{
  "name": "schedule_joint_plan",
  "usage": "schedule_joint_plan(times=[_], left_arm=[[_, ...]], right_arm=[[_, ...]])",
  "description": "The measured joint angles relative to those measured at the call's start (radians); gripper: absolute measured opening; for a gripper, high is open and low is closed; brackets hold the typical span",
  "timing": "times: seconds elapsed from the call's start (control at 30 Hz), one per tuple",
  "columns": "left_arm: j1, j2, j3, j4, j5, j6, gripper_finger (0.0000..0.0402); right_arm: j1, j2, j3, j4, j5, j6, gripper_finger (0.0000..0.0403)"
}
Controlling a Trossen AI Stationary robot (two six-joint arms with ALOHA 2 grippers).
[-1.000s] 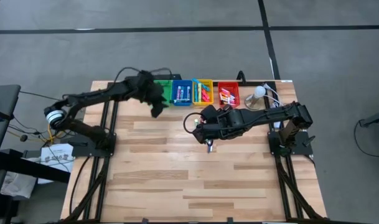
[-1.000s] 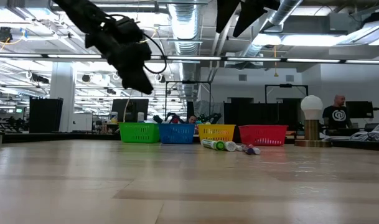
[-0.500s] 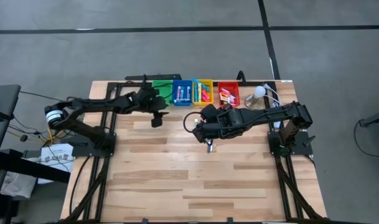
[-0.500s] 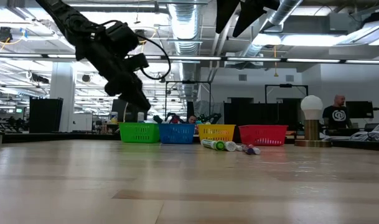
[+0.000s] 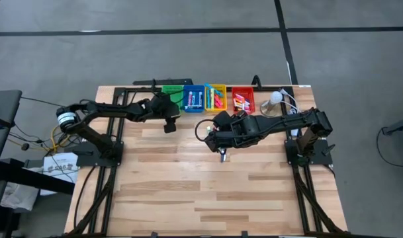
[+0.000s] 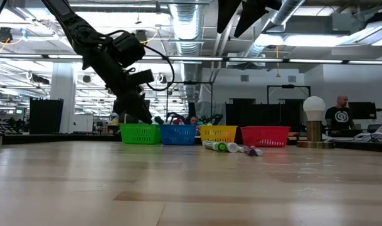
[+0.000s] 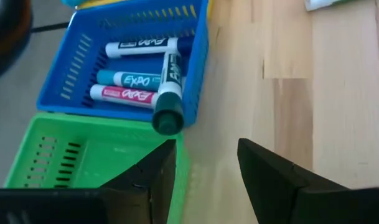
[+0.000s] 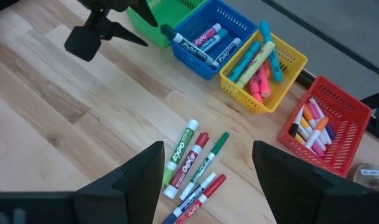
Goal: Pick & Place Markers
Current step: Put the dark green dry erase marker into the blue basket
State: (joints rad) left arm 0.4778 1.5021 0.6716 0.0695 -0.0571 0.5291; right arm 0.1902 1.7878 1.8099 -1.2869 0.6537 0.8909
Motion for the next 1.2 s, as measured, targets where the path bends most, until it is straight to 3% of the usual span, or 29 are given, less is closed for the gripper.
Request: schedule_joint_plan(times=[1.2], left_arm=[[0.05,0.001,0.001,0.157,-0.055,0.069,0.0172]], right_arm=[[0.006,0.0,0.0,0.0,0.0,0.0,0.0235]])
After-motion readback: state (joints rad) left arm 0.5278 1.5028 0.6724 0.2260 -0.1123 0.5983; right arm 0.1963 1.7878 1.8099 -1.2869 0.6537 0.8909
